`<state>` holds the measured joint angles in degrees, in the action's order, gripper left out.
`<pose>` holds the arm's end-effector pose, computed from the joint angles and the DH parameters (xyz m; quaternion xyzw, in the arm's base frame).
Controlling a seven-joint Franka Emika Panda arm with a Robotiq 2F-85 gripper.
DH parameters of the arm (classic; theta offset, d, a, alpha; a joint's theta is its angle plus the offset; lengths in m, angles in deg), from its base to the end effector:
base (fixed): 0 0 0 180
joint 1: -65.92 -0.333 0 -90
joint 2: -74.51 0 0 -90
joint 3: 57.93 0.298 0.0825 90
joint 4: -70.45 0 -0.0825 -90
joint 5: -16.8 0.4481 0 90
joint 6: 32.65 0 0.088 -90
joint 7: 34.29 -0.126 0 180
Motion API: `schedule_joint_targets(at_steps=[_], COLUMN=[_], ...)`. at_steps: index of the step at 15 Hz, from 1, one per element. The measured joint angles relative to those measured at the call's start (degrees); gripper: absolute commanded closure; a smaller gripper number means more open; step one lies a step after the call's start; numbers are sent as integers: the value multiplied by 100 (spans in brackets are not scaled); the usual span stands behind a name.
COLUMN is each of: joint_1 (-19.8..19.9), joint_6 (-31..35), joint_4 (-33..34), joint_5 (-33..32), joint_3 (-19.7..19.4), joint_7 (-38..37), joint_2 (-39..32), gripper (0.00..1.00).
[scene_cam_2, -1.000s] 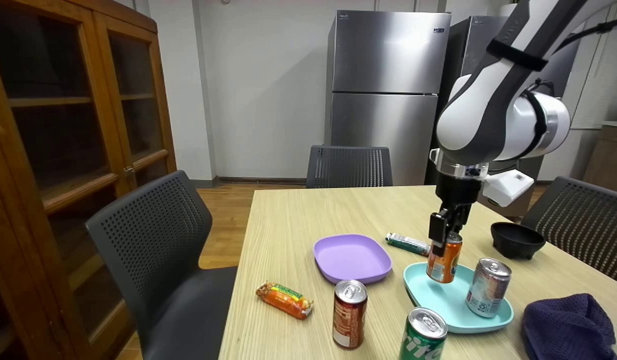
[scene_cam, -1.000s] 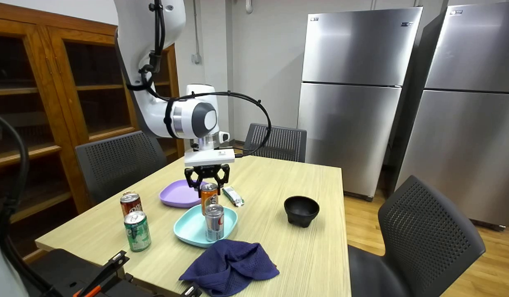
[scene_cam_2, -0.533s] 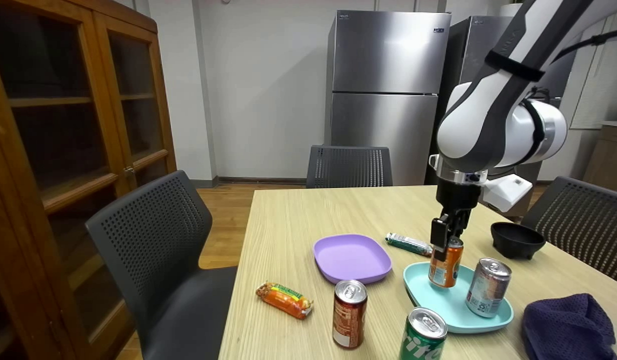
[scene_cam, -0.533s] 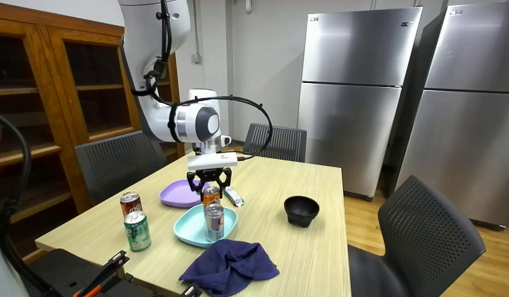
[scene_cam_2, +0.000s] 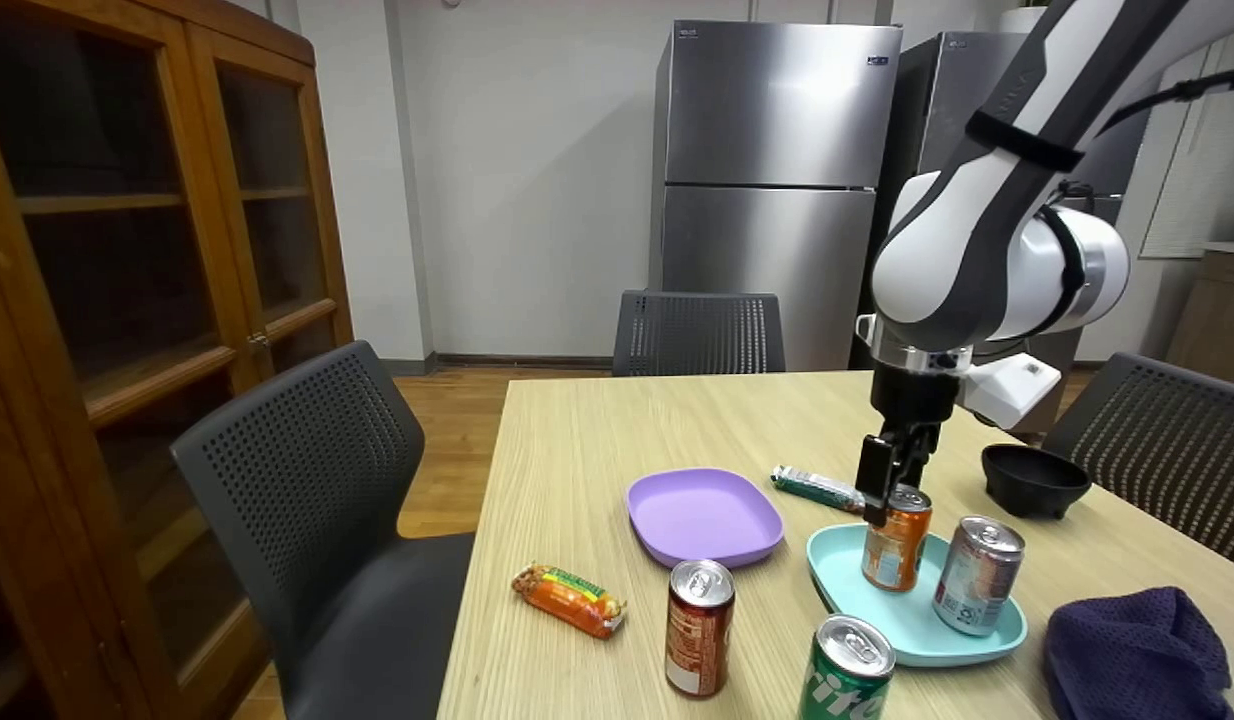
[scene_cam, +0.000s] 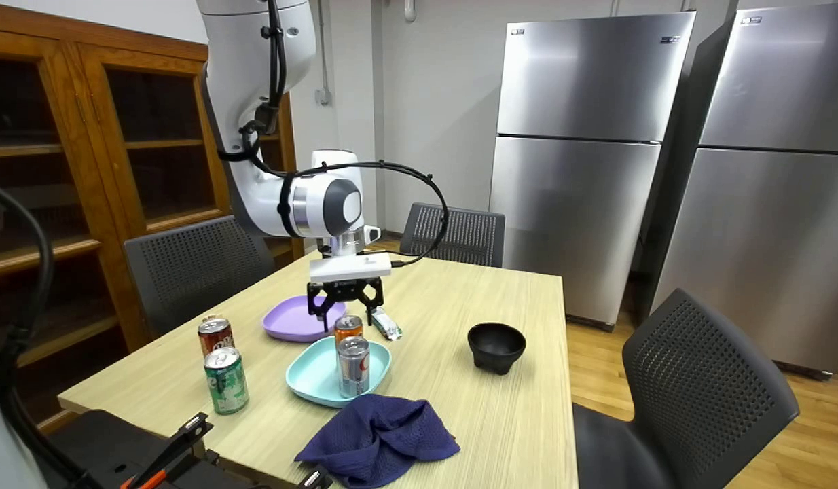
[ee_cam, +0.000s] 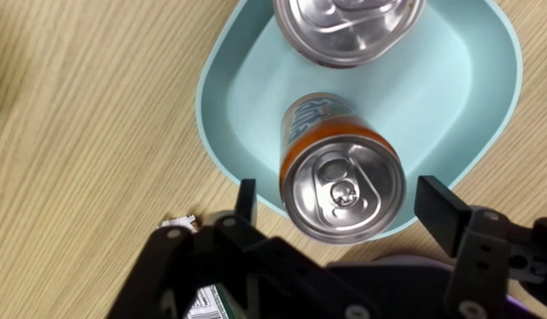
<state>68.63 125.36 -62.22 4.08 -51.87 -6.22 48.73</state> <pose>0.5305 0.0459 0.0538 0.9314 0.3634 -0.0044 0.0178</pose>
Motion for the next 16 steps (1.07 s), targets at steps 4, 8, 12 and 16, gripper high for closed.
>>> schedule_joint_targets(at_steps=[4,8,12,16], joint_1=[1,1,1,0], joint_6=[-11,-114,-166,-166], joint_4=[5,-34,-176,-393], joint_5=[0,-24,-25,-25], joint_3=[0,-1,-1,1], joint_7=[10,21,74,192], joint_2=[22,181,477,797], gripper=[0,0,0,0])
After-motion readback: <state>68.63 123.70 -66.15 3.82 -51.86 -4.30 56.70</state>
